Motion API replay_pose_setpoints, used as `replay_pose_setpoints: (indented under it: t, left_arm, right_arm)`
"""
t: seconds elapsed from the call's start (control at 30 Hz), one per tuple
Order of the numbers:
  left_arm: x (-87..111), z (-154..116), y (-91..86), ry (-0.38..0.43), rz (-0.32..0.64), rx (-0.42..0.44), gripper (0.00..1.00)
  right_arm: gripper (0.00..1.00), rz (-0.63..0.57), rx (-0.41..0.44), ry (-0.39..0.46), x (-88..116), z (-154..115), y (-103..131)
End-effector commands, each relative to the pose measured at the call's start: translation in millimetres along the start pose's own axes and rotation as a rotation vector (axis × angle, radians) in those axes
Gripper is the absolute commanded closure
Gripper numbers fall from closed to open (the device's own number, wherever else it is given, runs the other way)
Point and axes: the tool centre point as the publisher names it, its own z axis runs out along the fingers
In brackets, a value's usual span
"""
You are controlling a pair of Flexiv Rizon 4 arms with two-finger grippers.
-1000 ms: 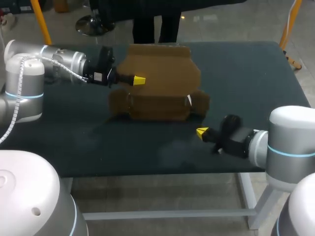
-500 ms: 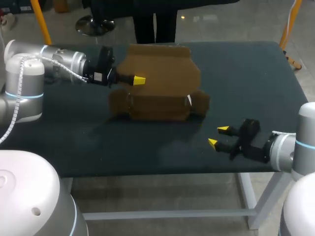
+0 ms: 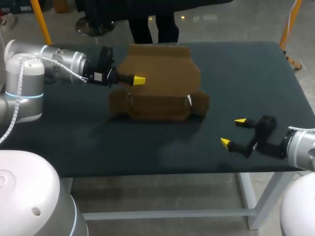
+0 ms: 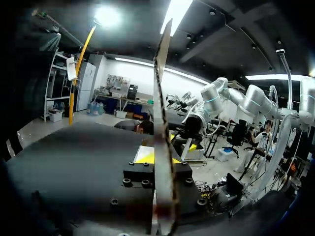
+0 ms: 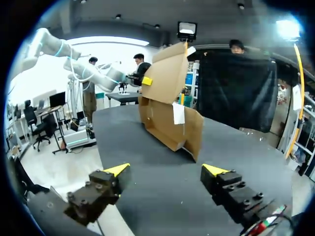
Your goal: Assemble the packaging by folding the flat box into shape, placing the metal phone stand inside, and closing the box properly
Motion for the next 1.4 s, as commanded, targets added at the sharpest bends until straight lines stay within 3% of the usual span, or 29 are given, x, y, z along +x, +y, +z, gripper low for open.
replay_pose_setpoints:
  t: [0.03,0.7,1.1,1.17,1.2,1.23,1.33,1.4]
  left_arm:
    - [-0.8,-0.3,2.2,0.003,0.0,-0.001,1.0]
    - [-0.8,-0.3,2.2,0.003,0.0,-0.001,1.0]
    - [-0.8,-0.3,2.2,0.003,0.0,-0.001,1.0]
    - [-0.8,-0.3,2.2,0.003,0.0,-0.001,1.0]
    - [-0.8,-0.3,2.2,0.003,0.0,-0.001,1.0]
    - [-0.8,-0.3,2.2,0.003,0.0,-0.001,1.0]
    - [-0.8,-0.3,2.2,0.003,0.0,-0.001,1.0]
    - [-0.8,-0.3,2.2,0.003,0.0,-0.001,1.0]
  right_arm:
    - [0.0,-0.01,-0.003,0.008,-11.9,8.7,-3.2]
    - [0.0,-0.052,-0.002,0.075,-64.6,72.2,7.6]
    - [0.01,-0.052,-0.006,0.1,-66.4,104.7,10.7]
    - [0.22,-0.051,-0.004,0.1,-67.6,109.3,10.6]
    - [0.23,-0.05,-0.004,0.1,-68.0,110.6,10.6]
    - [0.33,-0.047,-0.005,0.102,-68.2,112.6,10.5]
    - [0.47,-0.04,-0.008,0.101,-68.6,117.5,10.4]
    - [0.52,-0.037,-0.013,0.102,-68.6,119.9,10.8]
